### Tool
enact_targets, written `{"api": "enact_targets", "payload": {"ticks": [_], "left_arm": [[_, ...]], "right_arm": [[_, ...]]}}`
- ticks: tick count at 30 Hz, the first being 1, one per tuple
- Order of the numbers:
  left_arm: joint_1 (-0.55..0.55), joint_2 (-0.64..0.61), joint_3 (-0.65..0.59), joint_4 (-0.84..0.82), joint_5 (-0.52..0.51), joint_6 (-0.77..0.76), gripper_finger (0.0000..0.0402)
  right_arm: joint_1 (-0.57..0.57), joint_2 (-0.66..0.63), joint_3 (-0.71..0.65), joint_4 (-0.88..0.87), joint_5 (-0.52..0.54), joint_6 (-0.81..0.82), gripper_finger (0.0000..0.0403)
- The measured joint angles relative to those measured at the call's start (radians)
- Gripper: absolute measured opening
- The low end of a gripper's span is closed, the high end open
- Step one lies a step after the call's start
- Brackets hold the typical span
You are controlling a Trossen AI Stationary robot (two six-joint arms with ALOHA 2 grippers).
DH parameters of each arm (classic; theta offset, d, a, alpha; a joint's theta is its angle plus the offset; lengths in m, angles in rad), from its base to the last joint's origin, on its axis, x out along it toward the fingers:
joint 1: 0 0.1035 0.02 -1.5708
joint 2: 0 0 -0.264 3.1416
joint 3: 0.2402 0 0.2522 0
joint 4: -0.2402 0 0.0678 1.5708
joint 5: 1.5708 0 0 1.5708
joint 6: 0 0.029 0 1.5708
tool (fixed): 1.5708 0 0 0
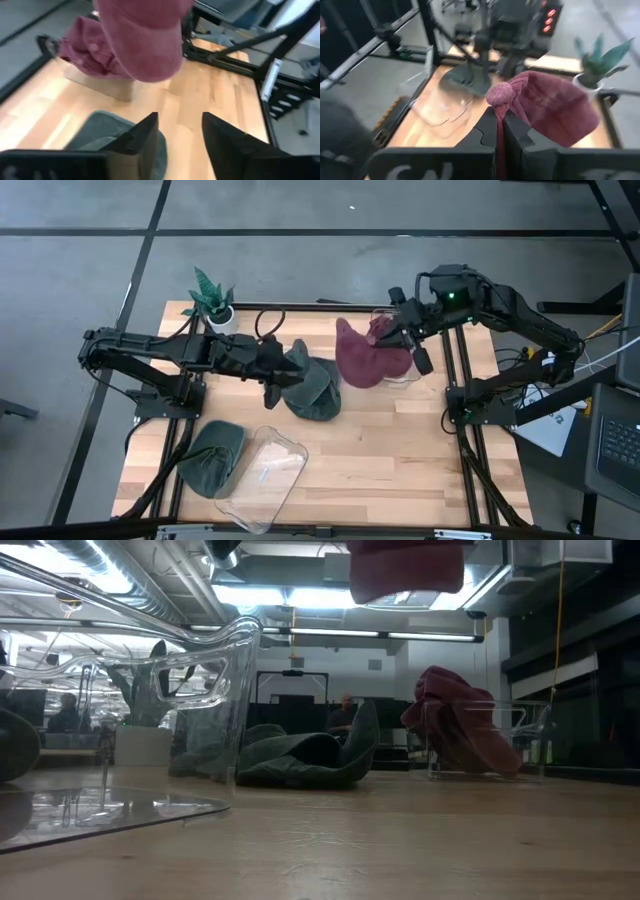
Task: Pick & Place hat
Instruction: Put the red cap into the top transparent bin
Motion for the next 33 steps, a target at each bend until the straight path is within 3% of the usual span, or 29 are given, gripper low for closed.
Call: {"api": "enact_targets", "payload": {"ticks": [5,10,23,33], "left_arm": [[0.024,0.000,0.000,0.031,-0.034,0.008,0.0203],[0.041,0.001,0.000,0.103,-0.030,0.044,0.0227],[0.058,0.001,0.000,0.241,-0.022,0.061,0.0237],[0.093,0.011,0.000,0.252,0.105,0.008,0.0238]], "right_arm": [[0.000,0.024,0.000,-0.067,-0.089,-0.003,0.0006],[0.002,0.056,0.000,-0.072,-0.136,0.004,0.0006],[0.002,0.173,0.000,-0.028,-0.217,-0.005,0.0011],[0.002,0.234,0.000,0.079,-0.253,-0.018,0.0009]]}}
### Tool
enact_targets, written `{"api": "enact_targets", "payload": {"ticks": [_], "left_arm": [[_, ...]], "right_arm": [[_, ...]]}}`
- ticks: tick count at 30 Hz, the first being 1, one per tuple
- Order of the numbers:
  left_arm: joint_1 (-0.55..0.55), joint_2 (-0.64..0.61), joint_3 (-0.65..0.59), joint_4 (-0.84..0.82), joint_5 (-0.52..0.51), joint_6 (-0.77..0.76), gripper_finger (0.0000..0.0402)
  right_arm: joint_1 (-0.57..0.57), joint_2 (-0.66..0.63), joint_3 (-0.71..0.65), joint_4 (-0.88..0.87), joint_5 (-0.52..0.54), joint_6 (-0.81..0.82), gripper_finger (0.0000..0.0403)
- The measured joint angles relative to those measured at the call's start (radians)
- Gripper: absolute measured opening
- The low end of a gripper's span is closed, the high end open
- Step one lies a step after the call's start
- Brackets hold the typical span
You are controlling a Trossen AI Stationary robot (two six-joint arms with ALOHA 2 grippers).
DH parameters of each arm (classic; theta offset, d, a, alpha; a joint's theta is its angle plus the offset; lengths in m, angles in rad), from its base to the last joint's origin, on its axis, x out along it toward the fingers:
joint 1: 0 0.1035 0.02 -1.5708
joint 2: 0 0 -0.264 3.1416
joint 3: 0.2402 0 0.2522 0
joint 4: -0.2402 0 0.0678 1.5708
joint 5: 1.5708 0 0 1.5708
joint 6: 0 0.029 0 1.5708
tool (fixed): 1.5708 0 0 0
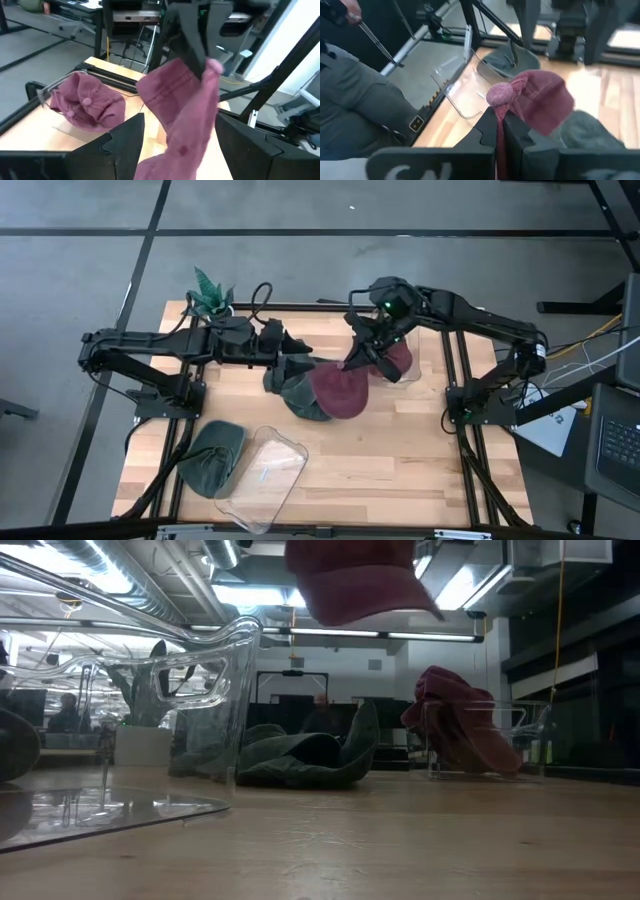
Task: Pick & Place hat
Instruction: Put the red cap into the top transparent bin
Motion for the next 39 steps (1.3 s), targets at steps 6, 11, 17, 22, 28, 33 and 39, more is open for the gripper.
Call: {"api": "enact_targets", "payload": {"ticks": [6,11,17,22,28,33,39], "left_arm": [[0.012,0.031,0.000,0.000,0.051,0.000,0.0238],[0.025,0.041,0.000,0.001,0.100,0.000,0.0237],[0.027,0.042,0.000,0.002,0.180,0.001,0.0188],[0.026,0.042,0.000,0.040,0.229,0.038,0.0087],[0.031,0.042,0.000,0.057,0.265,0.031,0.0008],[0.031,0.042,0.000,0.049,0.259,-0.028,0.0005],[0.031,0.042,0.000,0.035,0.257,-0.104,0.0005]], "right_arm": [[0.002,0.033,0.000,0.077,-0.036,0.009,0.0010],[0.002,0.052,0.000,0.099,-0.045,0.011,0.0011],[0.002,0.055,0.000,0.125,-0.045,0.011,0.0011],[0.000,0.055,0.000,0.159,-0.045,0.011,0.0011],[0.000,0.055,0.000,0.157,-0.039,0.013,0.0019],[-0.011,0.055,0.000,0.129,0.004,0.047,0.0065],[-0.086,0.051,0.000,0.066,0.043,0.137,0.0160]]}}
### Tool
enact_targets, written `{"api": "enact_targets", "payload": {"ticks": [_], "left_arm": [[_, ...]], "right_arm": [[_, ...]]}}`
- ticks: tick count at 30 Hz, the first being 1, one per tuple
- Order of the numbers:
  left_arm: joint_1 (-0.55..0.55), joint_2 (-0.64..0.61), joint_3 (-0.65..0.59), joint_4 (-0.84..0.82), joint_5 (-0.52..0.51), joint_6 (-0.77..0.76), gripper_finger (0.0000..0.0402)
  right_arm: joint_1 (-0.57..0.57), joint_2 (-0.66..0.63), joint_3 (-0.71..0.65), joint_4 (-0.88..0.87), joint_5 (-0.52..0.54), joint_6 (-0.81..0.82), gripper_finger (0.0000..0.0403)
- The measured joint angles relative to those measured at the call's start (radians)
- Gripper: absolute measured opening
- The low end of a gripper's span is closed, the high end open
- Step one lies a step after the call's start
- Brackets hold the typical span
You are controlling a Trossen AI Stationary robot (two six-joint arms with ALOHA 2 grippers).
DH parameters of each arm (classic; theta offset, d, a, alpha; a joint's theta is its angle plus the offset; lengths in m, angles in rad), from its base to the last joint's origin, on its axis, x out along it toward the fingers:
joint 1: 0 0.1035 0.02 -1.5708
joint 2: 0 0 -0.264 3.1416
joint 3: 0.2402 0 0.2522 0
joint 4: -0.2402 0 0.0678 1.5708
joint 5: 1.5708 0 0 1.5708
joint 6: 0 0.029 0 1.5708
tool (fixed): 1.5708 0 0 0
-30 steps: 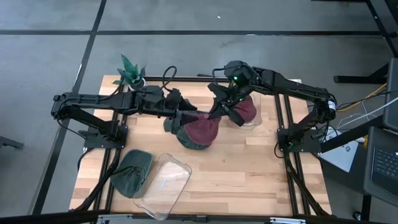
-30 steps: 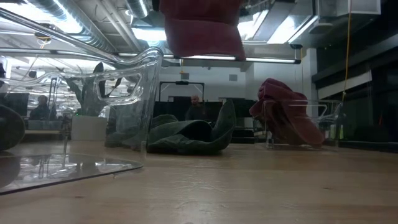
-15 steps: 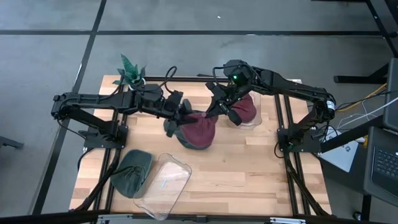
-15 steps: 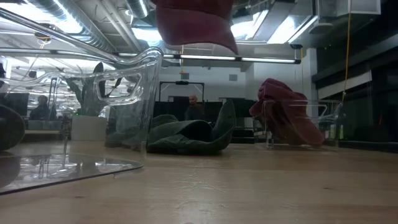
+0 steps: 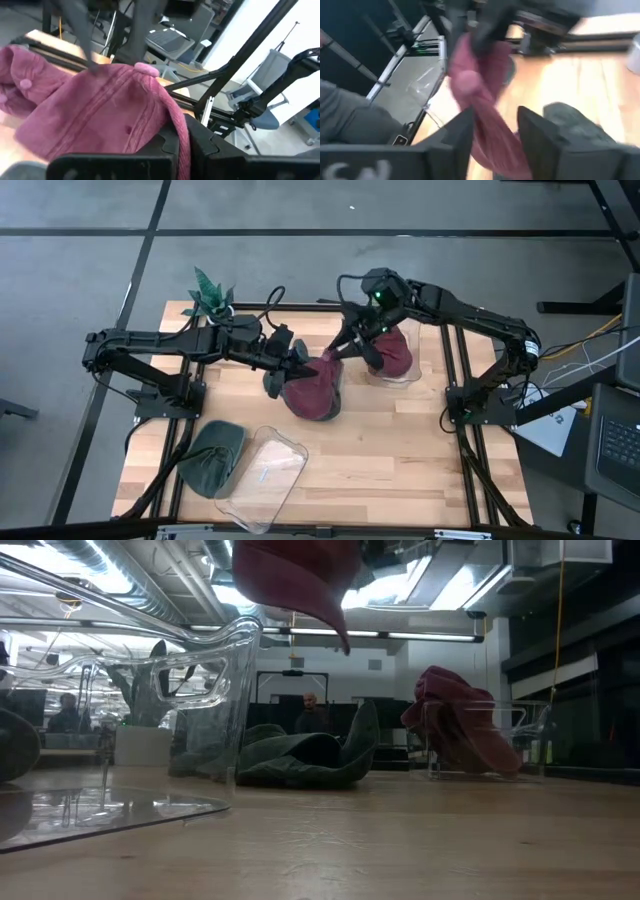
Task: Pick & Place hat
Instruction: Put the red cap into the top transparent bin
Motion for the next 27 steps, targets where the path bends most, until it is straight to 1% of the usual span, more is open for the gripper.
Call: {"api": "enact_targets", "payload": {"ticks": [2,5,6,8,10,12,14,16,19,21,24,27], "left_arm": [[0.000,0.000,0.000,-0.007,-0.010,-0.029,0.0005],[0.000,0.000,0.000,-0.010,-0.090,-0.064,0.0004],[0.000,0.000,0.000,-0.009,-0.119,-0.070,0.0004],[0.001,0.000,0.000,0.003,-0.183,-0.077,0.0004],[0.000,0.000,0.000,0.018,-0.261,-0.077,0.0004],[0.000,0.000,0.000,0.022,-0.345,-0.080,0.0004],[0.000,0.000,0.000,0.026,-0.435,-0.092,0.0004],[0.001,0.000,0.000,0.058,-0.494,-0.092,0.0004],[0.008,0.000,0.000,0.110,-0.517,-0.063,0.0004],[0.015,0.000,0.000,0.142,-0.515,-0.061,0.0004],[0.033,0.000,0.000,0.169,-0.481,-0.059,0.0004],[0.043,0.000,0.000,0.173,-0.456,-0.059,0.0004]], "right_arm": [[-0.032,-0.009,0.000,-0.006,0.001,0.030,0.0193],[-0.071,-0.034,0.000,-0.006,0.008,0.087,0.0236],[-0.079,-0.041,0.000,-0.007,0.027,0.112,0.0247],[-0.085,-0.055,0.000,-0.009,0.100,0.156,0.0264],[-0.085,-0.059,0.000,-0.014,0.191,0.168,0.0273],[-0.081,-0.064,0.000,-0.015,0.251,0.186,0.0276],[-0.071,-0.067,0.000,-0.005,0.286,0.200,0.0275],[-0.059,-0.068,0.000,0.001,0.295,0.200,0.0273],[-0.042,-0.067,0.000,0.022,0.297,0.200,0.0272],[-0.027,-0.067,0.000,0.045,0.323,0.191,0.0272],[-0.009,-0.060,0.000,0.080,0.379,0.144,0.0272],[0.006,-0.050,0.000,0.121,0.403,0.108,0.0272]]}}
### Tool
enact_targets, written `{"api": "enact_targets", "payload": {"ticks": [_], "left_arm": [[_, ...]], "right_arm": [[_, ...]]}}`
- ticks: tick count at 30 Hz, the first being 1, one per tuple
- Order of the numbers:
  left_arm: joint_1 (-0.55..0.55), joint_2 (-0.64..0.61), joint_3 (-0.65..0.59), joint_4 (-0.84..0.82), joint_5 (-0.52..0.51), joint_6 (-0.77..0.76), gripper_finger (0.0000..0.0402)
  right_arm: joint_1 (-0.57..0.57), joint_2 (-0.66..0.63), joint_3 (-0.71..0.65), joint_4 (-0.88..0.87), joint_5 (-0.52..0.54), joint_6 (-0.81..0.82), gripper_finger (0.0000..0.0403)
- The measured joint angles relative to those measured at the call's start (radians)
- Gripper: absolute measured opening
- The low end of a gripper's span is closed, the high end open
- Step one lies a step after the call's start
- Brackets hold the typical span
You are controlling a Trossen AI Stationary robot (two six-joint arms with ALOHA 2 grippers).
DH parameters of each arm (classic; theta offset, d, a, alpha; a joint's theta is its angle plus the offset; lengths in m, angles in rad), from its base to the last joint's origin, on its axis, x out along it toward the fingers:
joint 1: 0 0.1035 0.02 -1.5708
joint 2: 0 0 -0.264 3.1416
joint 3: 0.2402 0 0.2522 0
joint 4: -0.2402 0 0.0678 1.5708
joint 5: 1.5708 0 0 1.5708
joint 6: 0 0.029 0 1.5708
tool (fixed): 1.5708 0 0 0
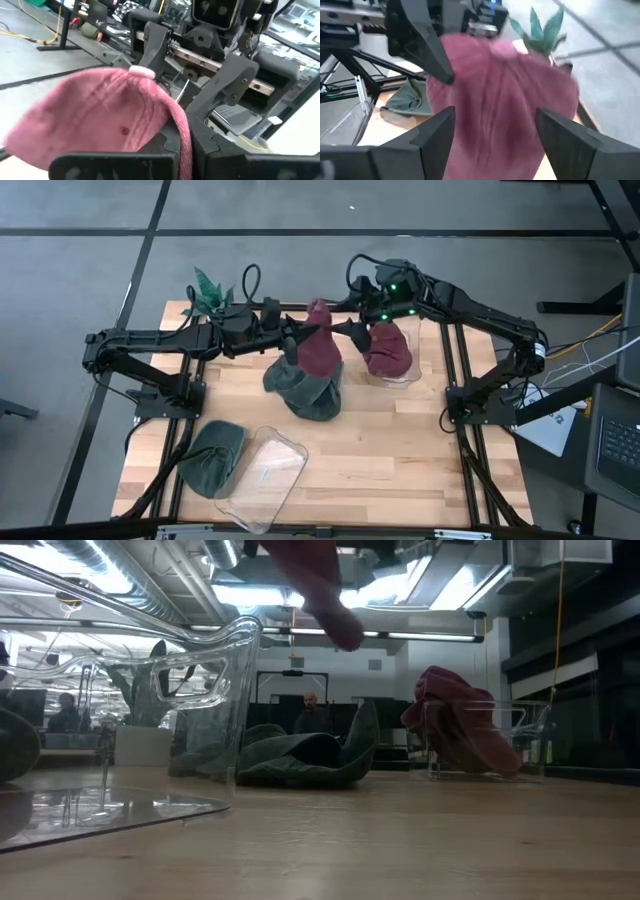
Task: Pick & Place hat
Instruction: Put the red cap into the top transparent bin
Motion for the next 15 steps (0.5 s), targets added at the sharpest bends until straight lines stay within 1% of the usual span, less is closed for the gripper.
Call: {"api": "enact_targets", "payload": {"ticks": [7,13,15], "left_arm": [[0.003,0.000,0.000,0.003,0.018,0.017,0.0003],[0.003,0.001,0.000,-0.001,-0.017,0.055,0.0003],[0.003,0.001,0.000,-0.001,-0.017,0.063,0.0003]], "right_arm": [[0.002,0.033,0.000,0.019,0.024,0.004,0.0272],[0.002,0.055,0.000,0.007,0.018,0.104,0.0272],[0.002,0.064,0.000,0.012,0.019,0.113,0.0272]]}}
